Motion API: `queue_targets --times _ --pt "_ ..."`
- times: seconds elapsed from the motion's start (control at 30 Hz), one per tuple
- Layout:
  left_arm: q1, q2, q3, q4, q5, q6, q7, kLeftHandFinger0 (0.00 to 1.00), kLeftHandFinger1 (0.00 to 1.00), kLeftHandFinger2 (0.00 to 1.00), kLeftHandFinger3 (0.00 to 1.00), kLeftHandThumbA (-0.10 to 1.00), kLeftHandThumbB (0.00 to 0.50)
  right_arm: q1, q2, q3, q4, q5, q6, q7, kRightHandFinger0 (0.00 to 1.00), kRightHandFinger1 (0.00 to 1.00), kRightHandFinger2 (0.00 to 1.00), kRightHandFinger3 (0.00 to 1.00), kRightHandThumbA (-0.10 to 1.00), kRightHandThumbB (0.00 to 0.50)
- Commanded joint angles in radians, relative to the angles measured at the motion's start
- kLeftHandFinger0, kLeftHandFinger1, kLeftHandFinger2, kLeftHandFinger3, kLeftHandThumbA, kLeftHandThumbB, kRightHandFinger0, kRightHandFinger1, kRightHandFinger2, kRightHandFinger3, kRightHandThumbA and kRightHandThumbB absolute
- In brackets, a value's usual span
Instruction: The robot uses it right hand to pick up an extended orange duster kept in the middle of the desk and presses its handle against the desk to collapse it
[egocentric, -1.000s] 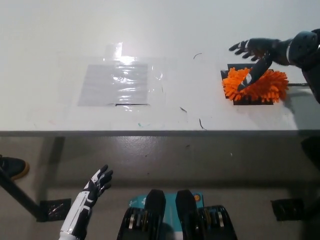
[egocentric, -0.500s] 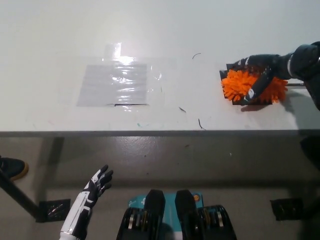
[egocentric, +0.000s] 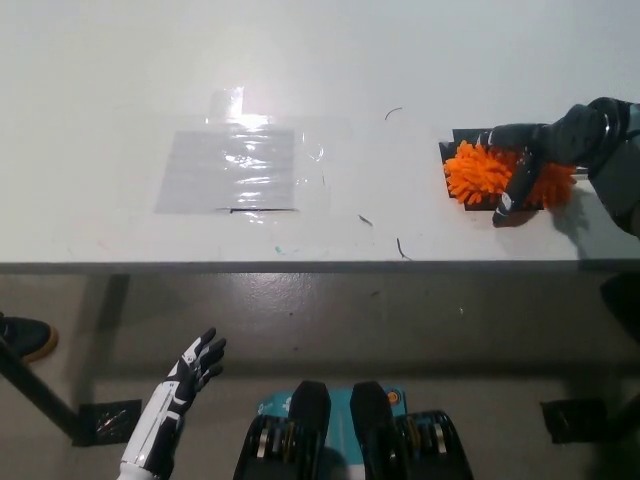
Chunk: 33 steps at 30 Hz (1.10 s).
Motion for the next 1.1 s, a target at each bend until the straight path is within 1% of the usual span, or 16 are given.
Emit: queue_targets --times 0.0,0.03,0.07,0.17,0.2,0.23,0.27,0.3,0.33,0.37,0.63,0.67,0.73,0.9,0.97,1.07 --pt "-0.016 0.003 0.007 -0.018 -0.016 -0.034 -0.007 1.00 1.00 1.00 1.00 1.00 0.150 -0.008 0.033 0.025 0.017 -0.069 0.054 -0.256 0.85 0.94 1.00 1.00 0.36 0.292" --pt "-0.020 0.005 0.008 -0.019 -0.016 -0.031 -0.008 1.00 1.00 1.00 1.00 1.00 0.158 0.015 0.038 0.038 0.006 -0.095 0.013 -0.423 0.24 0.37 0.50 0.55 -0.07 0.212" --pt "-0.020 0.005 0.008 -0.019 -0.016 -0.031 -0.008 1.00 1.00 1.00 1.00 1.00 0.159 0.015 0.038 0.038 0.006 -0.095 0.012 -0.425 0.15 0.33 0.49 0.52 -0.10 0.222" --pt "-0.021 0.005 0.008 -0.019 -0.016 -0.031 -0.008 1.00 1.00 1.00 1.00 1.00 0.159 0.015 0.039 0.040 0.009 -0.095 0.011 -0.433 0.14 0.35 0.51 0.53 -0.10 0.217" --pt "-0.023 0.008 0.010 -0.017 -0.023 -0.033 -0.012 1.00 1.00 1.00 1.00 1.00 0.145 0.034 0.033 0.013 0.002 -0.077 -0.063 -0.559 0.01 0.26 0.55 0.51 -0.10 0.188" --pt "-0.023 0.008 0.010 -0.017 -0.024 -0.033 -0.012 1.00 1.00 1.00 1.00 1.00 0.144 0.036 0.033 0.011 0.001 -0.075 -0.071 -0.576 0.01 0.39 0.75 0.67 -0.10 0.169" --pt "-0.023 0.008 0.010 -0.017 -0.024 -0.033 -0.012 1.00 1.00 1.00 1.00 1.00 0.144 0.036 0.033 0.011 0.002 -0.075 -0.072 -0.578 0.02 0.48 0.85 0.77 -0.10 0.165" --pt "-0.024 0.008 0.010 -0.017 -0.024 -0.033 -0.012 1.00 1.00 1.00 1.00 1.00 0.144 0.036 0.033 0.012 0.004 -0.075 -0.073 -0.582 0.03 0.52 0.90 0.82 -0.10 0.165" --pt "-0.026 0.010 0.009 -0.019 -0.027 -0.030 -0.016 1.00 1.00 1.00 1.00 1.00 0.132 0.034 0.031 0.002 0.000 -0.066 -0.080 -0.600 0.03 0.56 0.96 0.89 -0.10 0.130" --pt "-0.027 0.011 0.009 -0.020 -0.033 -0.030 -0.020 1.00 1.00 1.00 1.00 1.00 0.120 0.035 0.026 -0.007 -0.003 -0.059 -0.095 -0.618 0.08 0.62 1.00 0.92 -0.10 0.115" --pt "-0.031 0.011 0.011 -0.022 -0.044 -0.014 -0.024 1.00 1.00 1.00 1.00 1.00 0.138 0.034 0.007 -0.017 0.002 -0.046 -0.137 -0.645 0.16 0.67 1.00 0.94 -0.10 0.100" --pt "-0.036 0.012 0.010 -0.016 -0.046 -0.016 -0.026 1.00 1.00 1.00 1.00 1.00 0.135 0.032 -0.002 -0.020 0.001 -0.043 -0.150 -0.650 0.14 0.65 1.00 0.97 -0.10 0.104" --pt "-0.041 0.013 0.010 -0.012 -0.043 -0.018 -0.024 1.00 1.00 1.00 1.00 1.00 0.129 0.030 -0.011 -0.031 0.001 -0.032 -0.164 -0.651 0.12 0.63 0.97 0.93 -0.10 0.122" --pt "-0.045 0.015 0.011 -0.007 -0.046 -0.021 -0.025 1.00 1.00 1.00 1.00 1.00 0.140 0.026 -0.016 -0.043 0.002 -0.036 -0.173 -0.662 0.16 0.66 0.98 0.96 -0.10 0.128" --pt "-0.042 0.015 0.011 -0.014 -0.046 -0.015 -0.024 1.00 1.00 1.00 1.00 1.00 0.138 0.012 -0.032 -0.069 -0.006 -0.018 -0.175 -0.678 0.11 0.60 0.96 0.93 -0.10 0.117" --pt "-0.040 0.015 0.010 -0.015 -0.048 -0.013 -0.024 1.00 1.00 1.00 1.00 1.00 0.135 0.011 -0.032 -0.078 -0.005 -0.020 -0.178 -0.680 0.09 0.60 0.96 0.93 -0.10 0.118"
